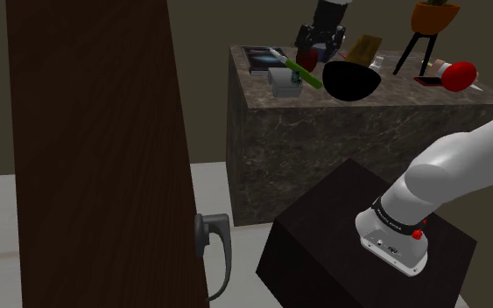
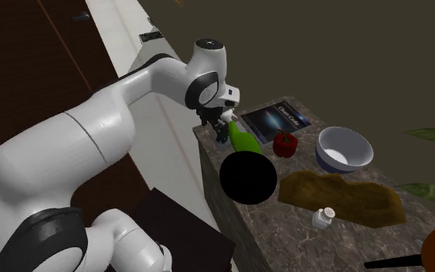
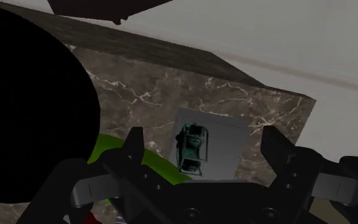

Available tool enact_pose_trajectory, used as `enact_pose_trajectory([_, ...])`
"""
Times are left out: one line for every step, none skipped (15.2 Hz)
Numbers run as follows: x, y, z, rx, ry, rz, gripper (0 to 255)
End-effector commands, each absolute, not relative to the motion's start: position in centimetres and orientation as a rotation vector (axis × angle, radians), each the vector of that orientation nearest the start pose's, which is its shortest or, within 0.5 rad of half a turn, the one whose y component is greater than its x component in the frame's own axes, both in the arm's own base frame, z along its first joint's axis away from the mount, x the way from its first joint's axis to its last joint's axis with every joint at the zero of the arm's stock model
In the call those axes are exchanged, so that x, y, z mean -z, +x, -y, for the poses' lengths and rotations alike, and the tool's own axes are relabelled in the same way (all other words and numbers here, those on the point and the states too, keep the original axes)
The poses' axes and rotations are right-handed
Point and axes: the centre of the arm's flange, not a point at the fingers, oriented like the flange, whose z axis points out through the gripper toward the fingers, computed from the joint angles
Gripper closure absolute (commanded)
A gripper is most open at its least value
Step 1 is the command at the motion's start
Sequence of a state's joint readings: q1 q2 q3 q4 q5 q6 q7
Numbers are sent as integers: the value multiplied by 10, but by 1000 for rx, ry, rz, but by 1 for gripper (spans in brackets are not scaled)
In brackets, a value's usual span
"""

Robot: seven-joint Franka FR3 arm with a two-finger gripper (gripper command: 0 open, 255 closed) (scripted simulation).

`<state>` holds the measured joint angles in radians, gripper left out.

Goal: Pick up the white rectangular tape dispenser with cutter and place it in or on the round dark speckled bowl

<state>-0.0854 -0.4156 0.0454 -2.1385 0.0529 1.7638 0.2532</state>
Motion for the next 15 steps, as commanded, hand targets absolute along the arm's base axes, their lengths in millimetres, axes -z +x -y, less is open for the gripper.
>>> enact_pose_trajectory([-568,460,17,29,-3046,-623,0])
enact_pose_trajectory([-565,473,21,16,-3034,-693,0])
enact_pose_trajectory([-562,487,25,2,-3021,-764,0])
enact_pose_trajectory([-559,500,31,-11,-3005,-834,0])
enact_pose_trajectory([-557,510,35,-22,-2992,-889,0])
enact_pose_trajectory([-552,510,35,-22,-2992,-889,0])
enact_pose_trajectory([-546,510,35,-22,-2992,-889,0])
enact_pose_trajectory([-541,510,35,-22,-2992,-889,0])
enact_pose_trajectory([-536,510,35,-22,-2992,-889,0])
enact_pose_trajectory([-531,510,35,-22,-2992,-889,0])
enact_pose_trajectory([-525,510,34,-22,-2992,-889,0])
enact_pose_trajectory([-520,509,34,-22,-2992,-889,0])
enact_pose_trajectory([-517,509,34,-22,-2992,-889,0])
enact_pose_trajectory([-517,509,34,-22,-2992,-889,0])
enact_pose_trajectory([-517,509,34,-22,-2992,-889,0])
